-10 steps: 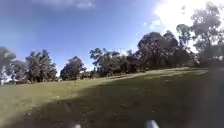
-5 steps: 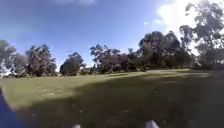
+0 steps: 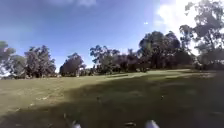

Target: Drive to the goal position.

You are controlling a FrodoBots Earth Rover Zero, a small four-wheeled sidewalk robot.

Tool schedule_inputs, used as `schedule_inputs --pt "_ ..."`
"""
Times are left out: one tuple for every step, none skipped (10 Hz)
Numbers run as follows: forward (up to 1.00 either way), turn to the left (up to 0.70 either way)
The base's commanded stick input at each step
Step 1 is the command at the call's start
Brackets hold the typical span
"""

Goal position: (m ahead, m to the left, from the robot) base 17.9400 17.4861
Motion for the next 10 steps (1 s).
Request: schedule_inputs --pt "0.7 0.0" --pt "0.7 0.0" --pt "0.7 0.0" --pt "0.7 0.0" --pt "0.7 0.0" --pt "0.7 0.0" --pt "0.7 0.0" --pt "0.7 0.04" --pt "0.7 0.1" --pt "0.7 0.21"
